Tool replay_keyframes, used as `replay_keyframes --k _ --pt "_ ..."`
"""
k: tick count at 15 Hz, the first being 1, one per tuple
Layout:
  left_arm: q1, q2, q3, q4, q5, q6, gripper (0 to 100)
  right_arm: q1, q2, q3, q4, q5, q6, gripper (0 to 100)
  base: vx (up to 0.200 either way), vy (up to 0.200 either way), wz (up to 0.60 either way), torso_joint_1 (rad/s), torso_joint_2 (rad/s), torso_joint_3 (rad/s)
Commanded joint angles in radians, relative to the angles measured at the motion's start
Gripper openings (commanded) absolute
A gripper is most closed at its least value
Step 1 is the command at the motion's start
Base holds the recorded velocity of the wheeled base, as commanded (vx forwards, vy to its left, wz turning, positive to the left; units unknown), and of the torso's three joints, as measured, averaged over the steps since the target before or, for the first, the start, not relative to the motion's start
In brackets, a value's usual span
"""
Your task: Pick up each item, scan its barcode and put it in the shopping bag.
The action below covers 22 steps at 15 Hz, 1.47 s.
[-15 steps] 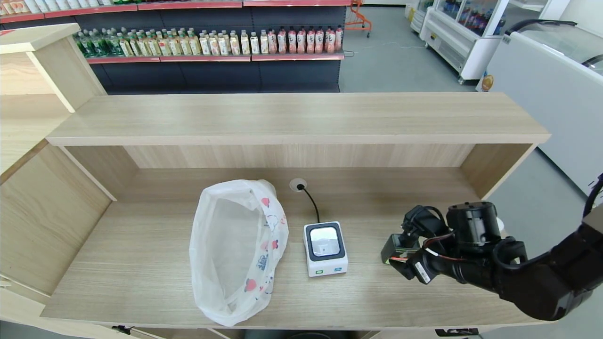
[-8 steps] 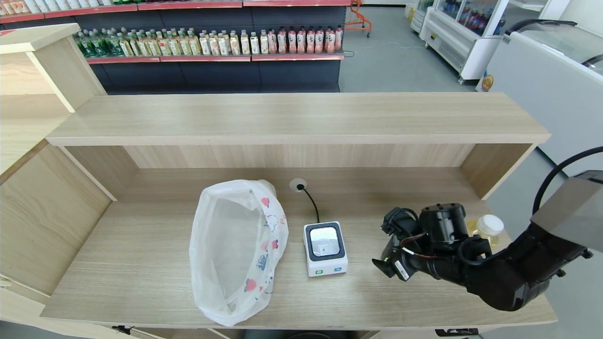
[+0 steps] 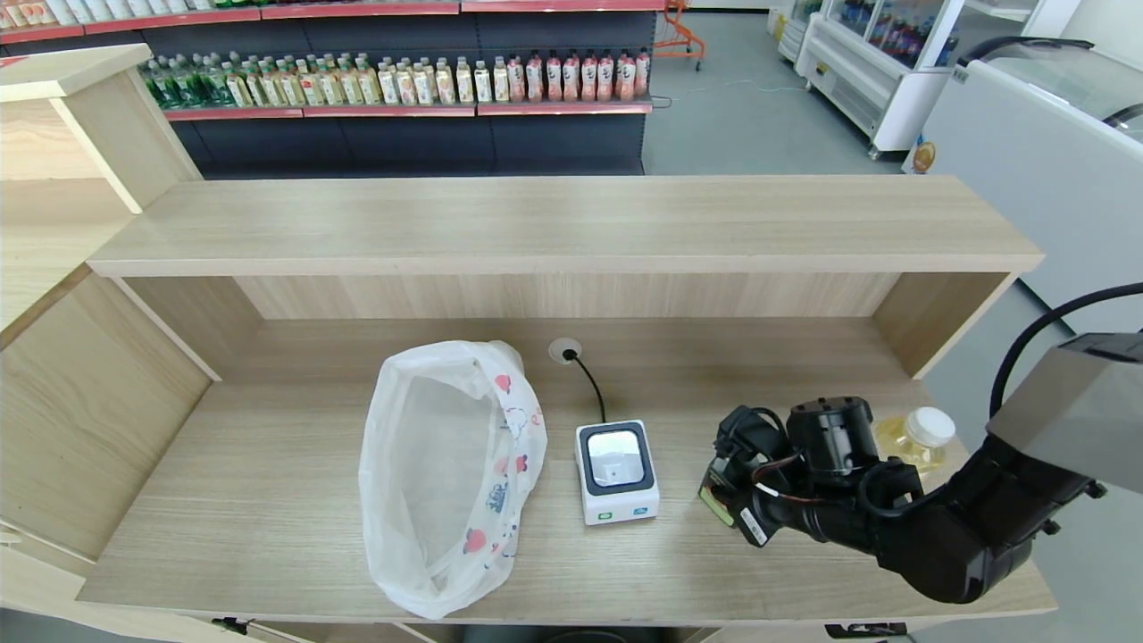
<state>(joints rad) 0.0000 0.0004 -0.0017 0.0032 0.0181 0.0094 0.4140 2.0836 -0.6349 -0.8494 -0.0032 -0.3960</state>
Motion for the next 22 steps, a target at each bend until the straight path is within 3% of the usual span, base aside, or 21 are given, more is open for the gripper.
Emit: replay_keyframes --k 1,5,6,8,10,14,17,20,22 --pt "0.000 0.000 0.000 0.000 0.000 0.000 100 0.000 -0.020 0.011 -0.014 0.000 -0.001 0 0.000 0.000 0.00 0.000 0.00 0.000" --pt "0.000 0.000 0.000 0.000 0.000 0.000 100 -0.011 -0.194 0.213 -0.188 -0.001 0.012 0 0.000 0.000 0.00 0.000 0.00 0.000" --pt "0.000 0.000 0.000 0.000 0.000 0.000 100 -0.011 -0.309 0.230 -0.166 -0.008 0.062 0 0.000 0.000 0.00 0.000 0.00 0.000" --pt "0.000 0.000 0.000 0.000 0.000 0.000 100 -0.012 -0.465 0.228 -0.100 -0.115 0.074 0 0.000 0.000 0.00 0.000 0.00 0.000" --pt "0.000 0.000 0.000 0.000 0.000 0.000 100 -0.029 -0.599 0.238 0.009 -0.182 -0.041 0 0.000 0.000 0.00 0.000 0.00 0.000" --pt "0.000 0.000 0.000 0.000 0.000 0.000 100 -0.083 -0.714 0.247 0.093 -0.182 -0.162 0 0.000 0.000 0.00 0.000 0.00 0.000" --pt "0.000 0.000 0.000 0.000 0.000 0.000 100 -0.139 -0.769 0.244 0.162 -0.182 -0.164 0 0.000 0.000 0.00 0.000 0.00 0.000" --pt "0.000 0.000 0.002 0.000 0.000 0.000 100 -0.141 -0.810 0.254 0.156 -0.181 -0.161 0 0.000 0.000 0.00 0.000 0.00 0.000" --pt "0.000 0.000 0.002 0.000 0.000 0.000 100 -0.061 -0.830 0.265 0.139 -0.118 -0.256 0 0.000 0.000 0.00 0.000 0.00 0.000"
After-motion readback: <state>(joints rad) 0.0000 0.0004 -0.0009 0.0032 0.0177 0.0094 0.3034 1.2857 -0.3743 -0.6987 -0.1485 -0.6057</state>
